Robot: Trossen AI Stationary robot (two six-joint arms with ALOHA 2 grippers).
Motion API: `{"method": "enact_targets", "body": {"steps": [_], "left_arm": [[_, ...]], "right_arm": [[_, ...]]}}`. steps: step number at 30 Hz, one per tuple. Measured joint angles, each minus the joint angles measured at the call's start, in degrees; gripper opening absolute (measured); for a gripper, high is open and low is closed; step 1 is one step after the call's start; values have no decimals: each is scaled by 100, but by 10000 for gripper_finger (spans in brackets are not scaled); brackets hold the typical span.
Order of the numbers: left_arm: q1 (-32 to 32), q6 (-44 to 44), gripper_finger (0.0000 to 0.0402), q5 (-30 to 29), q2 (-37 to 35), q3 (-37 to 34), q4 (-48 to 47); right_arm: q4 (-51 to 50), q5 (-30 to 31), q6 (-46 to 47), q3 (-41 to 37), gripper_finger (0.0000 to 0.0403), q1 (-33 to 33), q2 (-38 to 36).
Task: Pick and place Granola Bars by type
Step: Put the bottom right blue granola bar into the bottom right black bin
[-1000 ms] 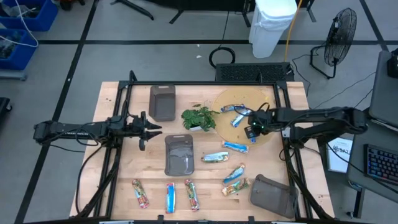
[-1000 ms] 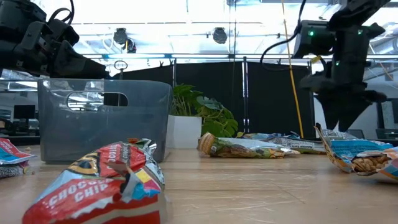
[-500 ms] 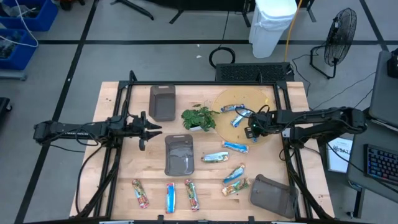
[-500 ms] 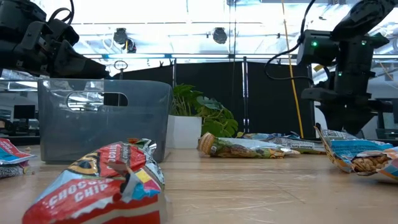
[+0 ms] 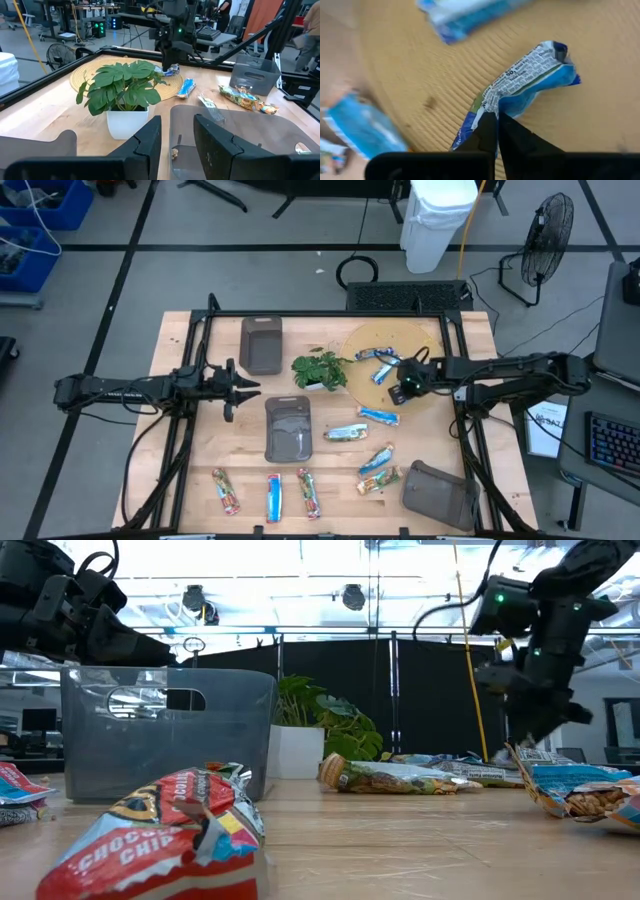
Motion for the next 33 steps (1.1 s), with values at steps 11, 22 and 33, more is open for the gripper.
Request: {"method": "enact_targets", "body": {"steps": [11,22,33], "left_arm": [[-1,7,118,0,0,0,0],[-1,13,118,0,0,2,-7],[-1,20,118,0,0,1,-9]], "right_arm": [[2318,-348,-1889,0,0,810,-696],[3696,-1350,-2221,2,0,2416,-1421],[2517,-122,-697,898,0,4386,-1372]]}}
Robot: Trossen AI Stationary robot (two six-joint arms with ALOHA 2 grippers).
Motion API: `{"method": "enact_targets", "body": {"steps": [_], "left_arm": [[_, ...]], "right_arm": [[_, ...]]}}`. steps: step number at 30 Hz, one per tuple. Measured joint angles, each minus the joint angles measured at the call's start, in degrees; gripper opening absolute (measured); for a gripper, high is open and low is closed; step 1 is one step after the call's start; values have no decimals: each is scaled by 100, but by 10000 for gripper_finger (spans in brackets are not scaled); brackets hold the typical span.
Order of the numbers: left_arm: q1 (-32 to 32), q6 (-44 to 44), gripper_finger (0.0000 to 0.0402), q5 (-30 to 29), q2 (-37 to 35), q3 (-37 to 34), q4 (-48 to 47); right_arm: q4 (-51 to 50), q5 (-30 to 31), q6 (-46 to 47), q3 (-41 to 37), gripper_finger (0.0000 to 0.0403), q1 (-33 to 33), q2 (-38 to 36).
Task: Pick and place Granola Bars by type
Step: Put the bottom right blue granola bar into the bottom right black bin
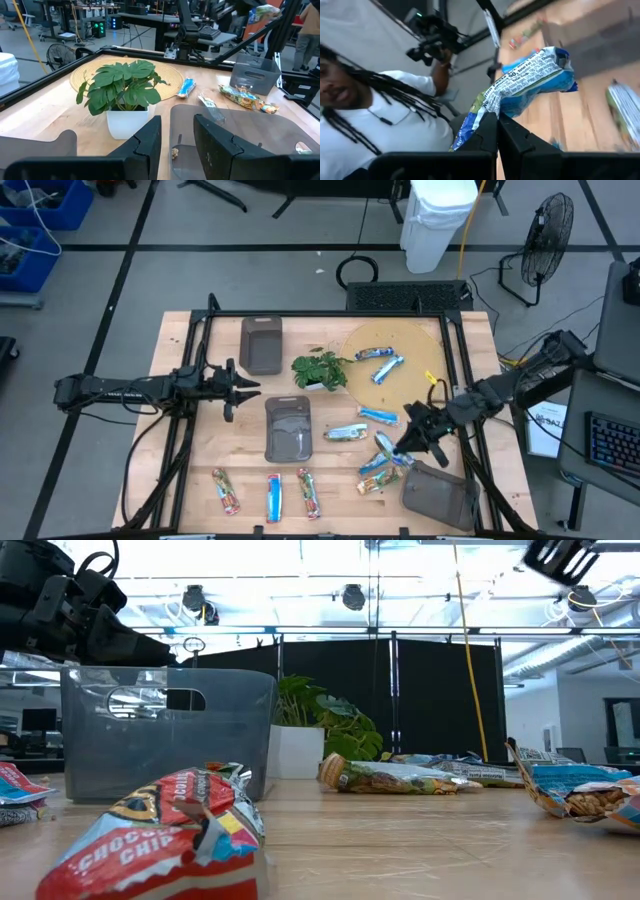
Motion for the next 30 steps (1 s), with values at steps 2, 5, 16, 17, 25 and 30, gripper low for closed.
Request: {"method": "enact_targets", "body": {"steps": [2,5,16,17,25,30], "left_arm": [[1,8,118,0,0,-1,-2],[1,20,118,0,0,0,-5],[-1,20,118,0,0,-1,-149],[-1,20,118,0,0,-1,-149],[1,253,118,-259,0,-1,-129],[1,332,118,-401,0,0,-125]], "right_arm": [[-535,402,328,408,0,331,161],[-1385,842,974,1047,0,793,504],[-2255,1211,4408,1867,0,2114,1838],[-2293,1210,4741,1867,0,2198,1937],[-2306,1187,6554,1866,0,2675,2319],[-2730,715,7502,1867,0,2783,2464]]}}
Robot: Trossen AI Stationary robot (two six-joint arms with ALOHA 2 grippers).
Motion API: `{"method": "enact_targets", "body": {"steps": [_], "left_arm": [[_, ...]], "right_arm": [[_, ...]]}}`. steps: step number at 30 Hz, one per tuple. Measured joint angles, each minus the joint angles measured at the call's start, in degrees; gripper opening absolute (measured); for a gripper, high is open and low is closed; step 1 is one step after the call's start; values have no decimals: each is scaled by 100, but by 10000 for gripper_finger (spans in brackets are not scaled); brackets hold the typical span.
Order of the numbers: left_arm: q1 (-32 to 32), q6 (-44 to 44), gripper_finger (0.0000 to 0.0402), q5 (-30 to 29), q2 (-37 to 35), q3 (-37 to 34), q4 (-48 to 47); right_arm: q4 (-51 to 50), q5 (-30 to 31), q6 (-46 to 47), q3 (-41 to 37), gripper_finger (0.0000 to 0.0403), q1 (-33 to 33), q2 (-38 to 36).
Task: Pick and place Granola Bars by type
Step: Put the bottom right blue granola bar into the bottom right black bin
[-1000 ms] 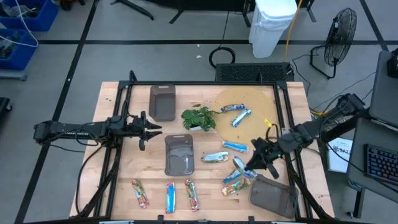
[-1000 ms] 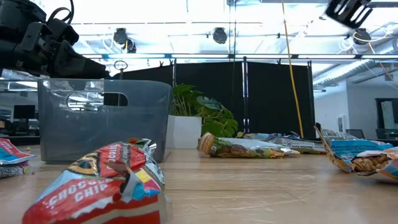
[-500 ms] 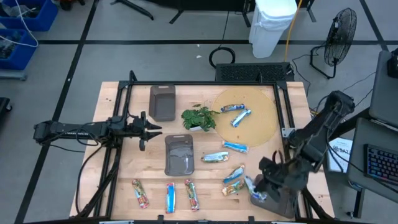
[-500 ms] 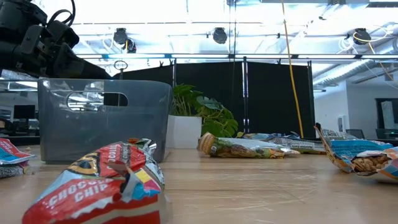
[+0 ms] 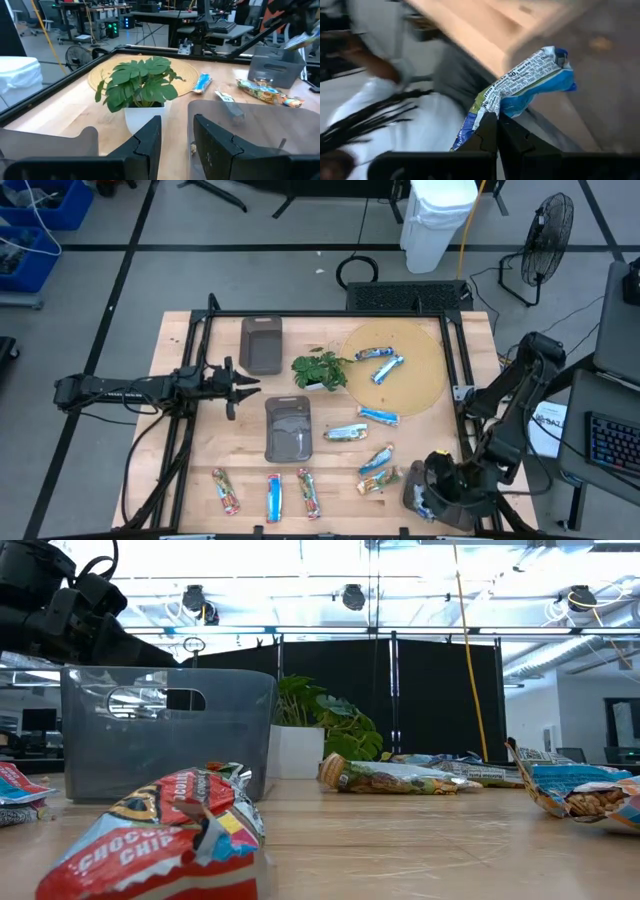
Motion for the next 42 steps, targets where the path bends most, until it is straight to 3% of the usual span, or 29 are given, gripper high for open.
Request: {"method": "enact_targets", "body": {"steps": [5,8,16,25,33,42], "left_arm": [[0,23,118,1,0,-1,4],[-2,35,118,1,0,-1,4],[0,33,118,2,0,-1,7],[-2,31,118,1,0,-1,7],[-2,20,118,1,0,-1,7],[0,-15,118,1,0,-1,7]], "right_arm": [[-358,-581,439,0,0,-38,198],[-386,-627,356,0,0,-114,337],[-1170,-1480,-50,-2,0,-514,836],[-1554,-1419,-1564,-18,0,-1143,1246],[-1180,-889,-2959,-344,0,-1576,1245],[-648,-700,-3925,-546,0,-1882,1247]]}}
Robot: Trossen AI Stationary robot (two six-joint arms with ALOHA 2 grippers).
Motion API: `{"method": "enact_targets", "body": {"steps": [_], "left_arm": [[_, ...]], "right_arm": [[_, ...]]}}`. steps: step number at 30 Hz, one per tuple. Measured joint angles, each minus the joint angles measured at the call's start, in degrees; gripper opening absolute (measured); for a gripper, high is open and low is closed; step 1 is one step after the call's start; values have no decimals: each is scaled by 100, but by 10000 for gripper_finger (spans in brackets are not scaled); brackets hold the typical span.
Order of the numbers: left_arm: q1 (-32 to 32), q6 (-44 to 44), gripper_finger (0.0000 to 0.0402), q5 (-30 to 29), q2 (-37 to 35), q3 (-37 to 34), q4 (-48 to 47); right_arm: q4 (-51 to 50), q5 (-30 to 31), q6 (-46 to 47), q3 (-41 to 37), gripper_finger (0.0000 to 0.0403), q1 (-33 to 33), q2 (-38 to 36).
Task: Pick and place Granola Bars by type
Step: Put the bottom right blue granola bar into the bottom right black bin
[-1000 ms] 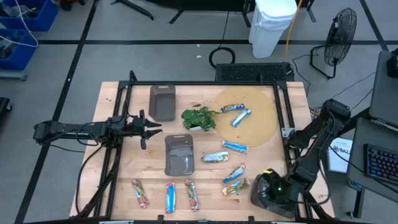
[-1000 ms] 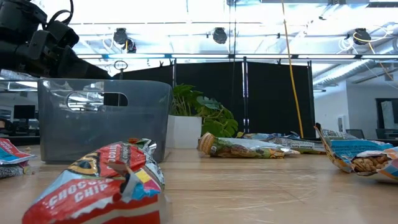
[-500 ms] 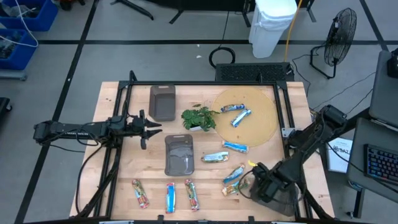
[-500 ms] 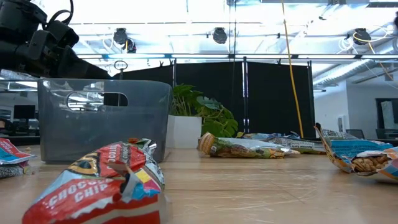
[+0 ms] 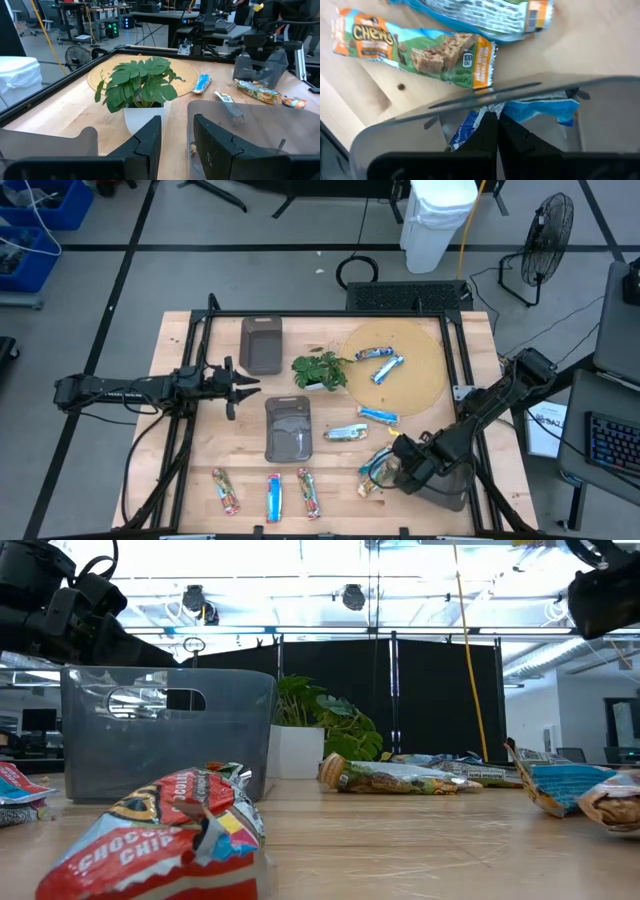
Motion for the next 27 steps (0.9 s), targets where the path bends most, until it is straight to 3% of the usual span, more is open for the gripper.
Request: {"method": "enact_targets", "body": {"steps": [27], "left_arm": [[-2,-7,118,0,0,0,0]], "right_arm": [[226,-215,207,0,12,-52,0]]}}
